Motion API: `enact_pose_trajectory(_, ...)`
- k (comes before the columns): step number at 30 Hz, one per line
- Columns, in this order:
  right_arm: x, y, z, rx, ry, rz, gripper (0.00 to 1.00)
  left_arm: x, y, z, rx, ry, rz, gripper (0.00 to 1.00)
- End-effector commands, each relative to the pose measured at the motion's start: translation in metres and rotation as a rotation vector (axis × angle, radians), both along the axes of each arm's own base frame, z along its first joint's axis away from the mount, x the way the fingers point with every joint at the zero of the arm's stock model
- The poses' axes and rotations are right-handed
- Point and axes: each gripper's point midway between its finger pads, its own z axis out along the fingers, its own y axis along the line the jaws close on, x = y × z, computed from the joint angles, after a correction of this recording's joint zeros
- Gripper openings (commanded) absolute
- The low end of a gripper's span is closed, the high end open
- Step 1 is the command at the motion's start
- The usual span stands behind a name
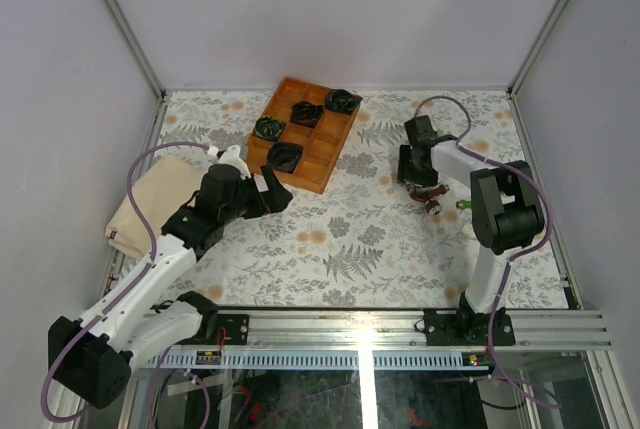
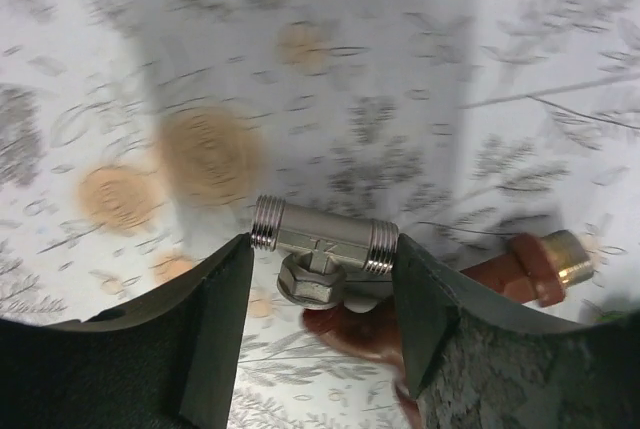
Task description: Install the water faucets
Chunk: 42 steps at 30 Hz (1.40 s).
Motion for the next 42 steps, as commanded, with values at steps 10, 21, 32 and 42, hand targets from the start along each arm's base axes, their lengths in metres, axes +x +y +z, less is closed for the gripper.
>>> enact_pose_trajectory(10,-0.086,0.154,0.001,0.041,-0.064,0.701,0.54,-0.012,0.035,0.008,0.036,-0.041,0.148,1.00)
enact_pose_trajectory(21,-0.195,0.195,0.004,0.074,-0.057,1.032,0.59,-0.029,0.054,0.009,-0.069,-0.064,0.282,1.00)
enact_pose_trajectory(32,-0.230,0.215,0.025,0.053,-0.113,1.193,0.72,-0.034,0.052,-0.003,-0.086,-0.041,0.282,1.00)
enact_pose_trajectory(42,-0.217,0.184,0.045,0.059,-0.280,0.937,0.86,-0.032,0.016,-0.012,-0.132,0.002,0.101,1.00)
